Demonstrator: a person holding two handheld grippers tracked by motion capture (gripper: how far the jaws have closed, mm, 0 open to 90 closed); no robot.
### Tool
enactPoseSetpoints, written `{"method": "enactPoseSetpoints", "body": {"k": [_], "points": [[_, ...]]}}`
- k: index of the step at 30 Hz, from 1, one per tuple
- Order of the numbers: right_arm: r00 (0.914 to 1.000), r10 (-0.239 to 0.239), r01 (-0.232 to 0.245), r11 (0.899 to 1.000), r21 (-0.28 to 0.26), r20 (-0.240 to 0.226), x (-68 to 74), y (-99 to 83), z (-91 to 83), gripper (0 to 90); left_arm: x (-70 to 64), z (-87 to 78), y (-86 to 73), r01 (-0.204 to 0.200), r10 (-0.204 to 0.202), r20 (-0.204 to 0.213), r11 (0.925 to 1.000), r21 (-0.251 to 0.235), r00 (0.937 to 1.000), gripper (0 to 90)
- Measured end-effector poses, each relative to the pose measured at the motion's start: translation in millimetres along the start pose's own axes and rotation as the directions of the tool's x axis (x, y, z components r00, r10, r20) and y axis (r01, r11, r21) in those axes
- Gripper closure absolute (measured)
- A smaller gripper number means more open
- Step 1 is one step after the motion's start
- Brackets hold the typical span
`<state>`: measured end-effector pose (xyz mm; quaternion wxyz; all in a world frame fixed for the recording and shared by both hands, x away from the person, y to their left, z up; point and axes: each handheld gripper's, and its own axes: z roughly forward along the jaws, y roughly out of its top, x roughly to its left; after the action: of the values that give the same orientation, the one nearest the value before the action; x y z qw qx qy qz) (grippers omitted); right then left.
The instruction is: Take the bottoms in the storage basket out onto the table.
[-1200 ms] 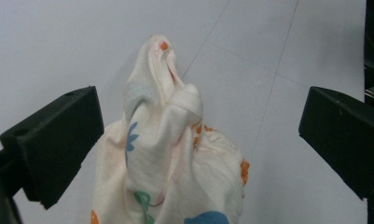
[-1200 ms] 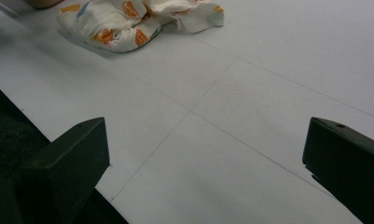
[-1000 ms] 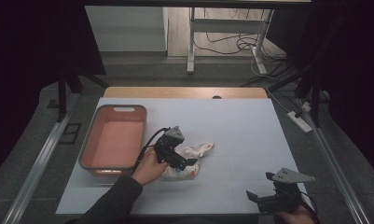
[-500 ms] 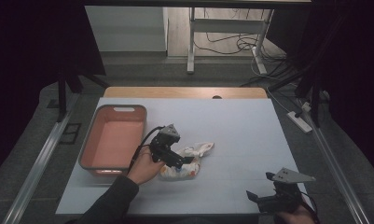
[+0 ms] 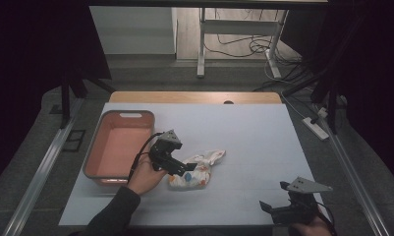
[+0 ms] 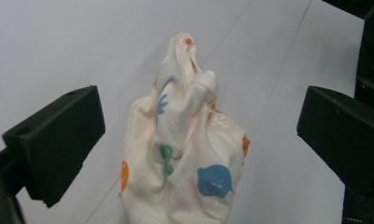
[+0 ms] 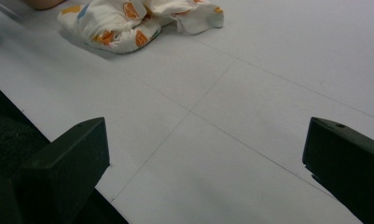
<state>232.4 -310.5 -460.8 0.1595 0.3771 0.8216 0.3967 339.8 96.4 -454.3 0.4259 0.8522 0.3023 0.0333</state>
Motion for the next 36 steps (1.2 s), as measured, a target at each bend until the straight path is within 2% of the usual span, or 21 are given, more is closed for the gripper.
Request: {"method": "enactPoseSetpoints", "body": {"k": [14, 36], "points": [[1.0, 0.001, -0.001, 1.0, -0.001, 0.001, -0.1, -0.2, -0.3, 0.9, 0.5, -8.8, -6.3, -0.002, 0.001, -0.022, 1.0, -0.003, 0.9998, 0.8], [1.0, 0.007, -0.007, 1.0, -0.001, -0.004, -0.8, -0.2, 0.0, 0.9, 0.5, -32.6, -20.7, 0.052, -0.054, -0.041, 0.9975, -0.049, 0.9977, 0.7]]}}
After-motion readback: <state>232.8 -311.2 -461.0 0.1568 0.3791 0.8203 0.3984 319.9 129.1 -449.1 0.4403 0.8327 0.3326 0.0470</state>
